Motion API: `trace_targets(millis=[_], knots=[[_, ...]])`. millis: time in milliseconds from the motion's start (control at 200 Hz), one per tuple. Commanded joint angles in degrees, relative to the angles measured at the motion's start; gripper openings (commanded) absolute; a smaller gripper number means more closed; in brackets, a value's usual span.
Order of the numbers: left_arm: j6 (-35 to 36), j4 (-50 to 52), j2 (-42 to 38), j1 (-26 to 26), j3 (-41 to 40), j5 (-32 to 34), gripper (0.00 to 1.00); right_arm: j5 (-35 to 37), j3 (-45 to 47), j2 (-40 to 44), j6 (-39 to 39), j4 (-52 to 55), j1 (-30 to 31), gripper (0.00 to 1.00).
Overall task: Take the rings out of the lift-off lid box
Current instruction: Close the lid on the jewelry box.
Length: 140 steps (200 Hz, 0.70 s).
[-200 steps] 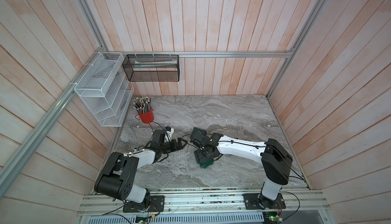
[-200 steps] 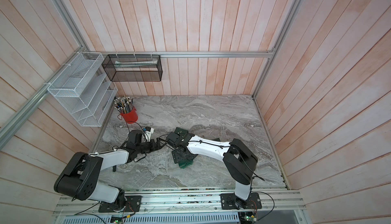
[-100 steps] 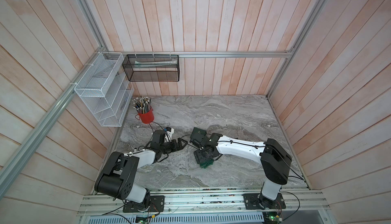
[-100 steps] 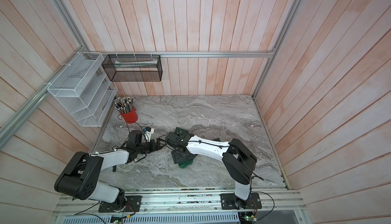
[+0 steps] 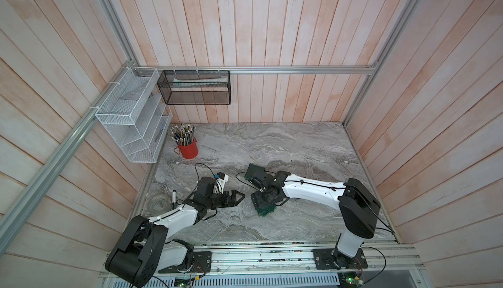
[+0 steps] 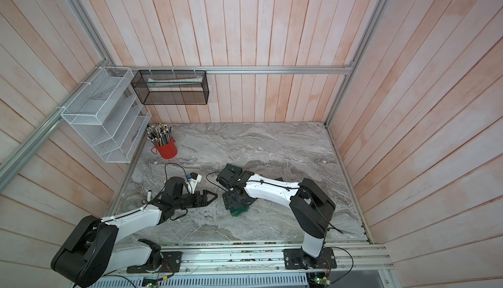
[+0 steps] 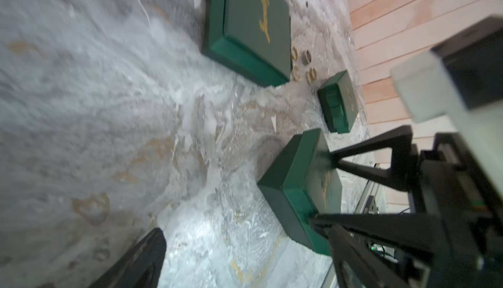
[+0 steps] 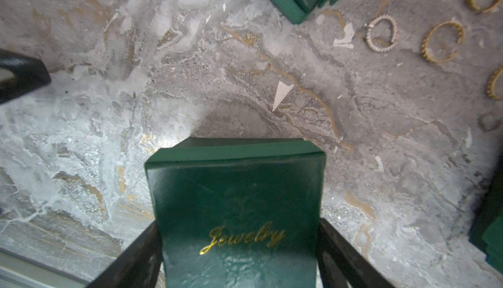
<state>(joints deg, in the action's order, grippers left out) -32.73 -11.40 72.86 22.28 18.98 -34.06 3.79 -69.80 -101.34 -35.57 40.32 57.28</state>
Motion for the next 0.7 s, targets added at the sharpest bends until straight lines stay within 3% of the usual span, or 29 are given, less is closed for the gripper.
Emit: trace_targets(millis=[0,120,360,600,695], knots=[[-3.7,-1.9,-1.3,0.9,-2.5,-3.1,0.9,0.5,3.5,-1.2,0.2,0.5,-0.4,0.83],[-4.1,-1.0,-1.9,3.6,-2.9,-1.9,0.82,0.0,3.6,-0.4,0.1,-0.4,-0.5,0.83],[-3.2,3.0,4.8,8.8,0.7,5.2,0.81,-1.0,4.2,0.0,0.2,-1.4,-0.5,0.83],[-3.3,2.2,11.7,10.8,3.1,7.1,0.78,-0.7,4.1,0.4,0.6,-1.0,-0.4,0.82],[-3.3,1.8,12.0,10.9,2.6,7.4,0.72,-0.7,4.3,0.5,0.6,-1.0,-0.5,0.82]])
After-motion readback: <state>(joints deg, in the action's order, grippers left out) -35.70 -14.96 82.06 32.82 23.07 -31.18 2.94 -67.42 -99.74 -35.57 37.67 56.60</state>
